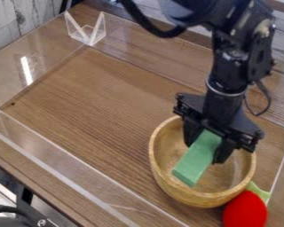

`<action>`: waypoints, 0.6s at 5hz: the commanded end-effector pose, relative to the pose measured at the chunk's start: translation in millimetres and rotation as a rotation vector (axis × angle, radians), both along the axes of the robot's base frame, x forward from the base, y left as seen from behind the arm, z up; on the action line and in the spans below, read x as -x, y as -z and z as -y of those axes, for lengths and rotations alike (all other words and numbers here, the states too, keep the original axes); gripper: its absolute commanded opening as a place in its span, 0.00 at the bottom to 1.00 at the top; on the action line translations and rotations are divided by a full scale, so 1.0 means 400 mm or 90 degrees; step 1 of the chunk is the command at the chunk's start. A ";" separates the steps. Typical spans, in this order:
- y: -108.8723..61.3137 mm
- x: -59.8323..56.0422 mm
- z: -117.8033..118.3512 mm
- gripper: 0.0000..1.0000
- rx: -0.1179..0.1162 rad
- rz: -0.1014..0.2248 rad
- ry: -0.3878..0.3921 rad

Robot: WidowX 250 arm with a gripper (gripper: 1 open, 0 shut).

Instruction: Remove the green block from the brown bowl and put it on the table

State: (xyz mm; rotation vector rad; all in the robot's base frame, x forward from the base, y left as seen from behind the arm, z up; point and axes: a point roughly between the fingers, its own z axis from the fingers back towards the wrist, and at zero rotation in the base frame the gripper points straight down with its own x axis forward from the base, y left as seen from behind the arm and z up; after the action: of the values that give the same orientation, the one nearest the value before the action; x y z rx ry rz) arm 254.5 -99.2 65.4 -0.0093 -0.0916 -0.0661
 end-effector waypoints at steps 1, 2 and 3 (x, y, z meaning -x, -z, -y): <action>-0.062 -0.004 -0.005 0.00 0.001 0.045 0.010; -0.078 0.015 -0.069 0.00 -0.015 0.068 -0.026; -0.066 0.028 -0.157 0.00 -0.023 0.088 -0.058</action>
State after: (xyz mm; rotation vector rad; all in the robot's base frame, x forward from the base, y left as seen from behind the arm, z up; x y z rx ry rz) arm 239.4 -35.0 82.8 0.0411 -0.1904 0.0331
